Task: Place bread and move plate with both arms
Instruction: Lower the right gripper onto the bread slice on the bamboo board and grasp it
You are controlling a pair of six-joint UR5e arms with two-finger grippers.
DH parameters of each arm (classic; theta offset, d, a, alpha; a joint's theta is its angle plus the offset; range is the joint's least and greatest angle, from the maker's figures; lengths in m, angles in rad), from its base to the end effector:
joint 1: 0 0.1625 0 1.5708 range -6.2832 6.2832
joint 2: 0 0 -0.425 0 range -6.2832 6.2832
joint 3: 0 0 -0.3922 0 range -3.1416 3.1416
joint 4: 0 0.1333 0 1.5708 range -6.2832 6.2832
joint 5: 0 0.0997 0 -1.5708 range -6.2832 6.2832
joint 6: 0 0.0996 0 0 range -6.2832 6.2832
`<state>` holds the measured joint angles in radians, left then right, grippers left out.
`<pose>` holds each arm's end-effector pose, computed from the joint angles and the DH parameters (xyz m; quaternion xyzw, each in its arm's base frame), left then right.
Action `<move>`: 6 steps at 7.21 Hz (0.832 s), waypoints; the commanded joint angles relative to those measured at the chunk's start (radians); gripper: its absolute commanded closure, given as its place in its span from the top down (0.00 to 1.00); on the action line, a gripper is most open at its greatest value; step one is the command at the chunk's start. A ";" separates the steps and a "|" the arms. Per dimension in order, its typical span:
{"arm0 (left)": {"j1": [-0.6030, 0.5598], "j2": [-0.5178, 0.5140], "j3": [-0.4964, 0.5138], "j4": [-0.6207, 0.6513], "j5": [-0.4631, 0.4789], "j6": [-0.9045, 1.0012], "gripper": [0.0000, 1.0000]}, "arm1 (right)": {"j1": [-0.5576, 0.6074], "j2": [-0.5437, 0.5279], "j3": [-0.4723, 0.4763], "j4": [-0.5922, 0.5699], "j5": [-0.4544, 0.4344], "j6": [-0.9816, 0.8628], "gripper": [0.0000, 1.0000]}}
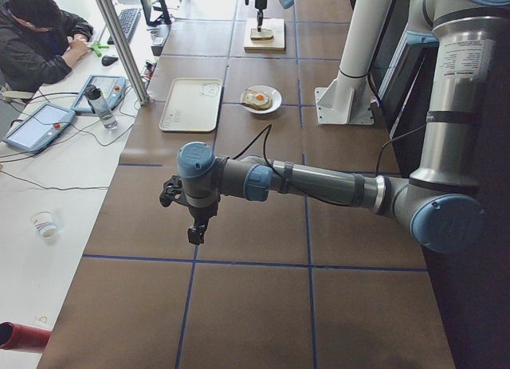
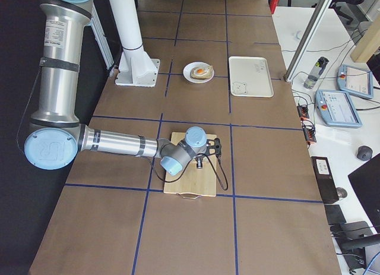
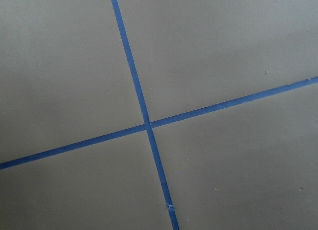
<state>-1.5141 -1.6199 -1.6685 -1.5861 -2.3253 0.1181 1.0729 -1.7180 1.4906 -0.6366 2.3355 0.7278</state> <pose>-0.0356 -0.5218 0.5851 0.0865 0.3647 0.1106 0.9205 -0.1547 -0.4193 0.6612 0.0613 -0.4710 -0.0284 0.8795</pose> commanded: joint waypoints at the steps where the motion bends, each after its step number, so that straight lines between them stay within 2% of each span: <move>1: 0.000 0.000 0.001 0.000 0.000 0.000 1.00 | -0.005 0.000 -0.001 0.002 -0.001 -0.001 0.43; 2: 0.000 0.000 0.000 0.000 0.000 0.000 1.00 | -0.007 0.000 0.000 0.002 -0.001 -0.002 0.38; 3: 0.000 0.000 0.000 0.000 0.000 0.000 1.00 | -0.008 -0.002 0.000 0.002 -0.007 -0.010 0.15; 4: -0.001 0.000 0.000 0.000 0.000 0.000 1.00 | -0.008 -0.002 0.003 0.002 -0.013 -0.004 0.00; 6: 0.000 0.000 -0.004 0.000 0.000 -0.002 1.00 | -0.007 -0.002 0.003 0.002 -0.015 -0.001 0.00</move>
<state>-1.5144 -1.6199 -1.6700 -1.5861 -2.3255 0.1178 1.0655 -1.7195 1.4942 -0.6351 2.3231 0.7257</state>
